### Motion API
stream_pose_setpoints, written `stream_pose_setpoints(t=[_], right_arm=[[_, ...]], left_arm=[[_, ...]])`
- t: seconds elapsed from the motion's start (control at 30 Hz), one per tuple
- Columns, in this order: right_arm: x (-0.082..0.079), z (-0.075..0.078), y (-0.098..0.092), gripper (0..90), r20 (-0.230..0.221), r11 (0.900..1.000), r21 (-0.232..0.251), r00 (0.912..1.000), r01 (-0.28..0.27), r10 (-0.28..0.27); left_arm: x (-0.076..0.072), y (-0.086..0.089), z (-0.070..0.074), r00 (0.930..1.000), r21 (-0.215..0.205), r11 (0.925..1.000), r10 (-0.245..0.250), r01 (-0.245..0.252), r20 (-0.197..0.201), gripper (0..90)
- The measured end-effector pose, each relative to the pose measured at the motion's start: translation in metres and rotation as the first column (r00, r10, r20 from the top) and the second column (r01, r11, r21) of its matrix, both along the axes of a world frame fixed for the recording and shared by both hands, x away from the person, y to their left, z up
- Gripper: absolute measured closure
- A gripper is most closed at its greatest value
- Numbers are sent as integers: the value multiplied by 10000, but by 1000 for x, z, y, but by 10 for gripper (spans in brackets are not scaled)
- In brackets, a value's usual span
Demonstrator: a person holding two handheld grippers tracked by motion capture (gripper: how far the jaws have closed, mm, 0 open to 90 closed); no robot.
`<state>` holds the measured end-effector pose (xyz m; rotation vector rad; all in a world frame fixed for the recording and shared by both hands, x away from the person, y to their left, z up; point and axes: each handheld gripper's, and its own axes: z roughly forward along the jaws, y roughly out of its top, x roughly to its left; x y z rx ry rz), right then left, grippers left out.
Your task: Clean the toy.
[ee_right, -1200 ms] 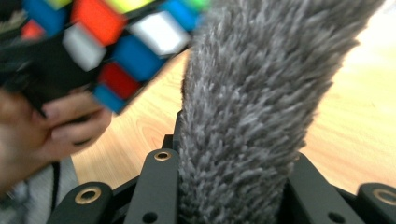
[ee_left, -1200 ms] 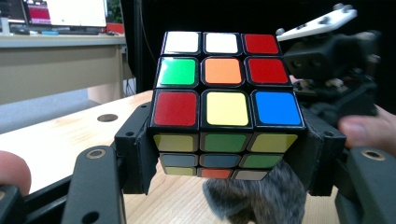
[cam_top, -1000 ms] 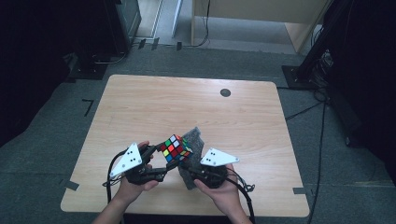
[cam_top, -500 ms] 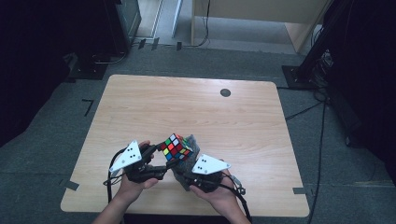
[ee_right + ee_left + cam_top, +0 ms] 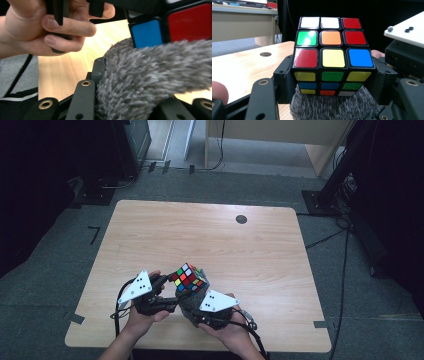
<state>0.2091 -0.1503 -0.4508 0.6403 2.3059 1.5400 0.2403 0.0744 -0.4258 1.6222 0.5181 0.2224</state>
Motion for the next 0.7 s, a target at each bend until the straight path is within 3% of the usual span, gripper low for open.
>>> stream_pose_setpoints(t=[0.07,0.13,0.2,0.33,0.43,0.5,0.57,0.6,0.63,0.7], right_arm=[[3,4,-9,722,60,9983,282,9987,501,-503],[7,9,-21,723,37,9904,778,9933,1146,-1152],[9,11,-29,722,-56,9830,1199,9902,1389,-1392],[4,5,-15,705,52,9953,631,9972,740,-745],[3,-4,-4,688,-259,9998,-70,9995,163,-165],[7,-9,-5,683,-562,9984,-205,9970,528,-539],[15,-13,-15,669,-1059,9923,-60,9867,1235,-1234],[19,-15,-21,655,-1302,9855,-31,9770,1698,-1687],[24,-19,-28,644,-1535,9762,-81,9644,2166,-2153],[33,-26,-42,614,-2009,9512,-290,9304,3071,-3065]], left_arm=[[1,1,0,10000,-28,10000,23,-23,-37,344],[0,0,0,10000,-15,10000,42,-42,-79,344],[0,0,1,10000,4,10000,14,-14,-79,344],[0,-2,0,9999,75,10000,54,-53,-146,344],[3,-2,-2,9994,288,9993,230,-222,-254,344],[5,-1,-4,9984,298,9988,396,-384,-399,344],[6,1,-4,9977,296,9983,516,-503,-446,344],[7,2,-4,9973,278,9980,576,-564,-457,344],[7,3,-4,9969,290,9977,633,-620,-461,344],[8,4,-4,9961,273,9972,712,-699,-516,344]])
